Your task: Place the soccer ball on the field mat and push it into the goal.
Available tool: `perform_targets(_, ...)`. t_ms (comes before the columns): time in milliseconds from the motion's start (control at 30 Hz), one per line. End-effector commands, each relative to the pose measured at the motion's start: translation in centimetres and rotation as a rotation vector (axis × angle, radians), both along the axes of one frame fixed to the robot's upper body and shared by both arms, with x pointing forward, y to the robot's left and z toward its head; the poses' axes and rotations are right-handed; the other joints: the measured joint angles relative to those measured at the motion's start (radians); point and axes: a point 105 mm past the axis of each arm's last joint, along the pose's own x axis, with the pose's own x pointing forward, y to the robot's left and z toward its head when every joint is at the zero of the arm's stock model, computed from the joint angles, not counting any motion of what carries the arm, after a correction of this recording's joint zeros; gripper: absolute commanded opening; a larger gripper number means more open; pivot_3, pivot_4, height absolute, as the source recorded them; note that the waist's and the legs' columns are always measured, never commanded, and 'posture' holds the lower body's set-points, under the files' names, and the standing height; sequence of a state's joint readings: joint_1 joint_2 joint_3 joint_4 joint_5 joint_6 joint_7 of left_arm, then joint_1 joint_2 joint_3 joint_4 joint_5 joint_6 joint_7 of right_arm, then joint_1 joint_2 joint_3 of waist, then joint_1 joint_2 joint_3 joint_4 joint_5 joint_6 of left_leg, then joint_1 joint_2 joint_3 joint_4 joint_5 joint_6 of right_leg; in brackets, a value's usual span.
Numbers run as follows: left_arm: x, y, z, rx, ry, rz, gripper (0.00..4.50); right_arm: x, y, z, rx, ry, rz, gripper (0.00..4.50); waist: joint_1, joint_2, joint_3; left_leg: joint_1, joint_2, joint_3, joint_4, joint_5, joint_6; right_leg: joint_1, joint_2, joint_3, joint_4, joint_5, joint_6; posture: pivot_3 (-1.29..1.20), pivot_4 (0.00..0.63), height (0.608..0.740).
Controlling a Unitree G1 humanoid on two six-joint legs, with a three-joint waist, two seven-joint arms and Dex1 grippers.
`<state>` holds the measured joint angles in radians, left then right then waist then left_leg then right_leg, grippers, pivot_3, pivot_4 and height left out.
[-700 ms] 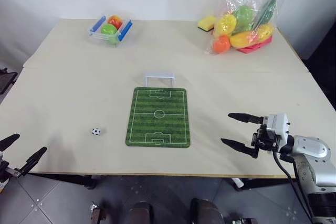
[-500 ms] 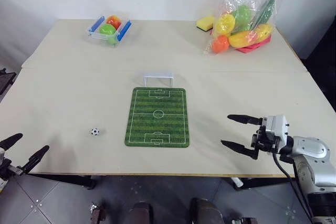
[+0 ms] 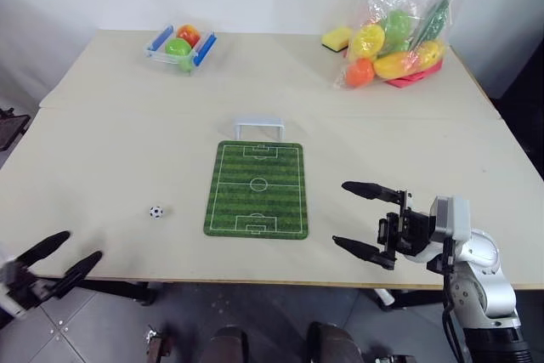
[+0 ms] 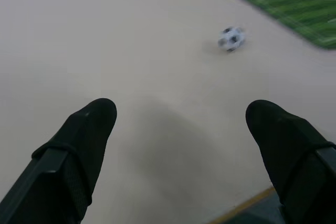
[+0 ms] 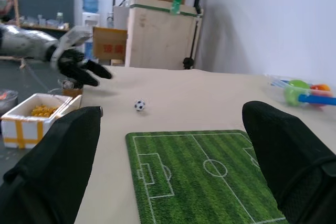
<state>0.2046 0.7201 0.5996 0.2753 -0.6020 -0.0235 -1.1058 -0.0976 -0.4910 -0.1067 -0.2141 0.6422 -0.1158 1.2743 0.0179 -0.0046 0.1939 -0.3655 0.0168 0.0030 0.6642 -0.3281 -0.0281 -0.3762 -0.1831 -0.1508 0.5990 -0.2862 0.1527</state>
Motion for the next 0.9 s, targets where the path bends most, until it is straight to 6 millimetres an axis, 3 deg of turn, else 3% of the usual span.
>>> perform_targets(33,2.2,-2.6,1.4,-0.007,-0.056,-0.073,4.47,-0.3,-0.2,0.1,-0.008,-0.028,-0.012,4.50,0.003,0.000,0.000,0.000,0.000,0.000,0.000,0.000,0.000,0.000,0.000,0.001,0.001,0.000,0.000,0.00,0.150,0.740)
perform_targets(233,6.9,-5.5,1.1,0.002,-0.049,-0.133,4.47,-0.1,-0.5,-0.6,-0.017,-0.017,-0.036,4.50,0.003,0.000,0.000,0.003,0.000,0.004,0.000,0.000,0.000,0.000,0.000,0.003,0.002,0.000,0.000,0.00,0.150,0.740)
perform_targets(400,7.6,-5.8,0.0,0.041,-0.005,-0.154,4.47,-0.3,-0.6,-0.8,-0.011,-0.011,-0.063,4.50,-0.017,0.000,0.000,0.007,0.000,0.009,-0.002,-0.001,0.000,0.000,0.001,0.007,0.002,0.000,0.000,0.00,0.150,0.740)
perform_targets(500,7.5,-5.8,-0.3,0.049,0.014,-0.172,3.86,-0.5,-0.4,-1.0,-0.005,-0.007,-0.078,4.50,-0.019,0.000,0.000,0.007,0.000,0.009,-0.002,-0.001,0.000,0.000,0.001,0.008,0.002,0.000,0.000,0.00,0.150,0.740)
perform_targets(800,7.5,-6.0,-0.6,0.097,0.038,-0.227,0.95,-0.6,-0.7,-1.4,0.001,-0.004,-0.128,4.50,-0.017,0.000,0.000,0.009,0.000,0.011,-0.002,-0.001,0.001,0.000,0.001,0.011,0.003,0.000,0.000,0.00,0.150,0.740)
perform_targets(900,7.4,-7.6,0.7,0.050,-0.014,-0.316,0.85,-0.5,-1.3,-1.5,-0.003,-0.016,-0.168,4.50,-0.017,0.000,0.000,0.009,0.000,0.012,-0.002,-0.001,0.001,0.000,0.001,0.012,0.004,0.000,0.000,0.00,0.150,0.740)
